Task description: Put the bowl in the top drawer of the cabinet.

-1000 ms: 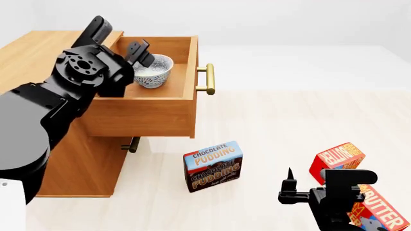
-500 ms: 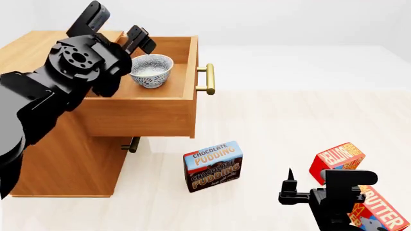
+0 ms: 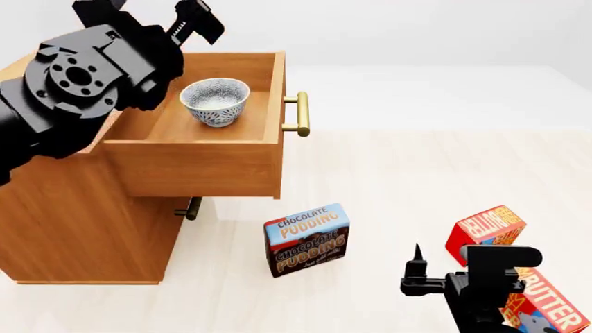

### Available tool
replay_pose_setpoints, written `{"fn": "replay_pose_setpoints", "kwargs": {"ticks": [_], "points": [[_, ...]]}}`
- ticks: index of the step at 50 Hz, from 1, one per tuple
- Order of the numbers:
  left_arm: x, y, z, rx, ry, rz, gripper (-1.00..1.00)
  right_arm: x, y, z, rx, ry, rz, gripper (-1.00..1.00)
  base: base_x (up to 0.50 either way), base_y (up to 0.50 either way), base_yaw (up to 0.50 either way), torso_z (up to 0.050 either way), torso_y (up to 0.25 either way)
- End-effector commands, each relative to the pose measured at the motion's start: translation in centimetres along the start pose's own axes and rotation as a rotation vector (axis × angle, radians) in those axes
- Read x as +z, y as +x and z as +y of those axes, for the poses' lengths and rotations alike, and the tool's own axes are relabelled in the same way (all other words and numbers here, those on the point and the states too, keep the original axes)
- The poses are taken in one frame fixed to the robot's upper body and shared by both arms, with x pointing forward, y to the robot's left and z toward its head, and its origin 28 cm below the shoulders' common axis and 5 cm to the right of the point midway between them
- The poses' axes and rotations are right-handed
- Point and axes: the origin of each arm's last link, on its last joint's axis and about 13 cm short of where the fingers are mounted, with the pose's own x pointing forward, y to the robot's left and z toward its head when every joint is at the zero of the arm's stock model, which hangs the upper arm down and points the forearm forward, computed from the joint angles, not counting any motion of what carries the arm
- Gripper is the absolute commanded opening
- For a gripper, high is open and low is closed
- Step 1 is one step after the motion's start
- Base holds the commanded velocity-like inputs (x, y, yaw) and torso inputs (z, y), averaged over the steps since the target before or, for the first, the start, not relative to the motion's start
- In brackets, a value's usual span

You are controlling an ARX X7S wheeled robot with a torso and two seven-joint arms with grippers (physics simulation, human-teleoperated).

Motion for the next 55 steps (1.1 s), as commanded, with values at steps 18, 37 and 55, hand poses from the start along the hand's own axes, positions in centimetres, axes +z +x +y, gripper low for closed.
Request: {"fn": "replay_pose_setpoints", "kwargs": {"ticks": [18,37,55], "points": [[0.5,-7.7,0.3,-0.464,0.007,-0.080,1.00,0.6,-0.2,0.6,0.001,-0.007,-0.023,1.00,0.00,0.00,0.00,0.000,0.000],[-5.3,-15.4,7.0,-0.806,0.234,-0.278,1.00,7.3,-4.3,1.0,-0.105,0.177,-0.314,1.00,0.00,0.00,0.00,0.000,0.000],[-8.9,-19.7,11.1,-0.776,0.265,-0.445,1.00,11.0,-11.2,2.6,-0.059,0.104,-0.659,1.00,0.00,0.00,0.00,0.000,0.000]]}}
